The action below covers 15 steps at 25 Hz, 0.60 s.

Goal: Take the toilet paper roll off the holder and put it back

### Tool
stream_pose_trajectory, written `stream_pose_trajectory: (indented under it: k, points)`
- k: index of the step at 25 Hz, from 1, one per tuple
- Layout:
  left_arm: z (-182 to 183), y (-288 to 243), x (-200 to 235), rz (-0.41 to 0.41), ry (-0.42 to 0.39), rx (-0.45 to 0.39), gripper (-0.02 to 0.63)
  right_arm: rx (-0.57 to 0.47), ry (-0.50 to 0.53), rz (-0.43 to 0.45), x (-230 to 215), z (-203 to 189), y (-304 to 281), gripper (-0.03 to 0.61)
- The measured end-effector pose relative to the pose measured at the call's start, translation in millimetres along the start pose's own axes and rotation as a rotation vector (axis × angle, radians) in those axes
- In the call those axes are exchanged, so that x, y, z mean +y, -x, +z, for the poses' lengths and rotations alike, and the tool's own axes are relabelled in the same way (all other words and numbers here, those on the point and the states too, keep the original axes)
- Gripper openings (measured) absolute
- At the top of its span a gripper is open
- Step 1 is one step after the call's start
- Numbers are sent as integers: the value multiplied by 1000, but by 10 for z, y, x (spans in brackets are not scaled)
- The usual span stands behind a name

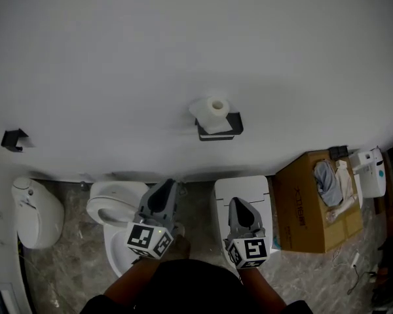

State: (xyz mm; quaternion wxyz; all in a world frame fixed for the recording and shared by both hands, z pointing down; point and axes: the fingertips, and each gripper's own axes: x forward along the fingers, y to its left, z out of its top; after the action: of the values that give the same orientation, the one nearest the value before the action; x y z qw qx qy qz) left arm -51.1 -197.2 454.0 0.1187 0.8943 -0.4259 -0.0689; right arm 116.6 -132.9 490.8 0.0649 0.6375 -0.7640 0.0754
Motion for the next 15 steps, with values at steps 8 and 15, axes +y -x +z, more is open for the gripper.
stream_pose_trajectory:
  k: [8,15]
  points:
    - [-430,1015,-558,81,-120,80,23,-23,4,0,101,-202,851,-3]
    - [-756,1455,-699,110,-151,166,18,-52,32,56,360,-199,1117,-3]
